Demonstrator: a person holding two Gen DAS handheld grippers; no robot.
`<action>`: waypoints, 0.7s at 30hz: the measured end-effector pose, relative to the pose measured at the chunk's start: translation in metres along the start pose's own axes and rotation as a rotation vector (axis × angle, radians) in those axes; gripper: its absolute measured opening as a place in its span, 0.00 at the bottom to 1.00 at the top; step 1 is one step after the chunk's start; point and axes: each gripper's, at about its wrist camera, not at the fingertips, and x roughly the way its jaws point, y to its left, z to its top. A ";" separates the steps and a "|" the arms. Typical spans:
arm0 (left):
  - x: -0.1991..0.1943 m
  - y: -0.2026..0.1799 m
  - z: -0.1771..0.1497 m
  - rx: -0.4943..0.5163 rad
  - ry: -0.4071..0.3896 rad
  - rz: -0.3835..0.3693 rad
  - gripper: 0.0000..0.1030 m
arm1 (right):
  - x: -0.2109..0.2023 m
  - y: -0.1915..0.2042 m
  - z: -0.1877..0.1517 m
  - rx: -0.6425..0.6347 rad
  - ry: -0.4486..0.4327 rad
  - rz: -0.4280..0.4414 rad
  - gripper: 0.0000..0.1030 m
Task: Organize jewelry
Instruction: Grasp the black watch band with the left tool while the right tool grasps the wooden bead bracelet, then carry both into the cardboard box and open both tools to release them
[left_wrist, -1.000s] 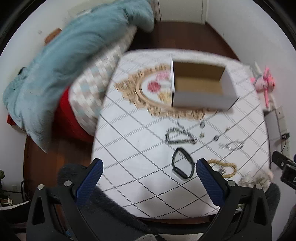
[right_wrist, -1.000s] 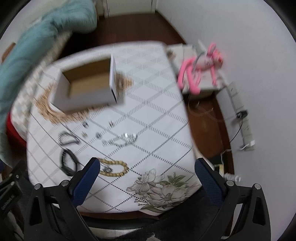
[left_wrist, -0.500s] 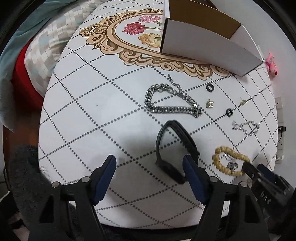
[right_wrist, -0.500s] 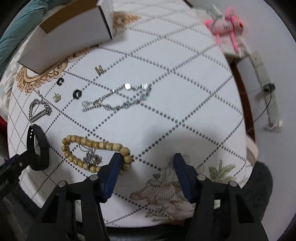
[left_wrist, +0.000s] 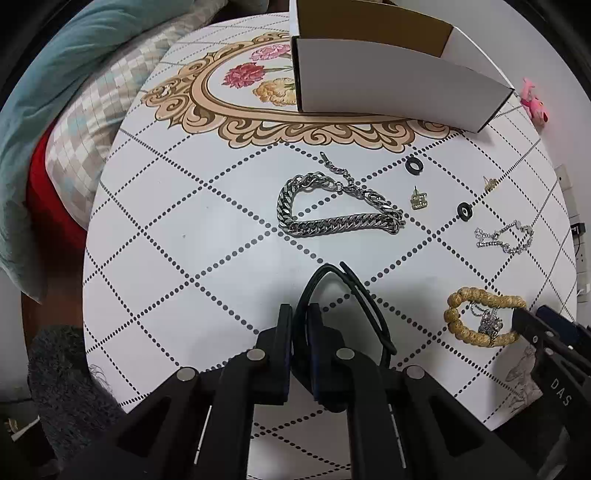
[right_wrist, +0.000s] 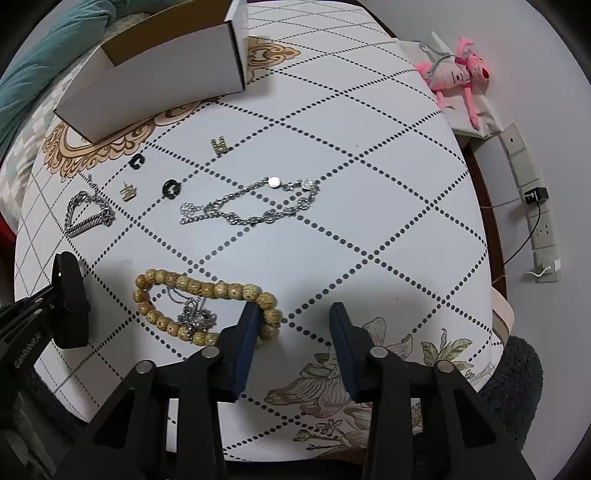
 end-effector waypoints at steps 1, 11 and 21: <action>-0.001 -0.001 -0.002 0.002 -0.004 0.003 0.05 | -0.002 0.003 -0.001 -0.005 -0.002 0.000 0.32; -0.013 -0.002 -0.004 -0.002 -0.038 -0.009 0.03 | -0.012 0.008 -0.007 0.034 -0.005 0.081 0.09; -0.042 -0.013 -0.006 -0.008 -0.096 -0.049 0.02 | -0.063 0.012 0.001 0.035 -0.070 0.205 0.09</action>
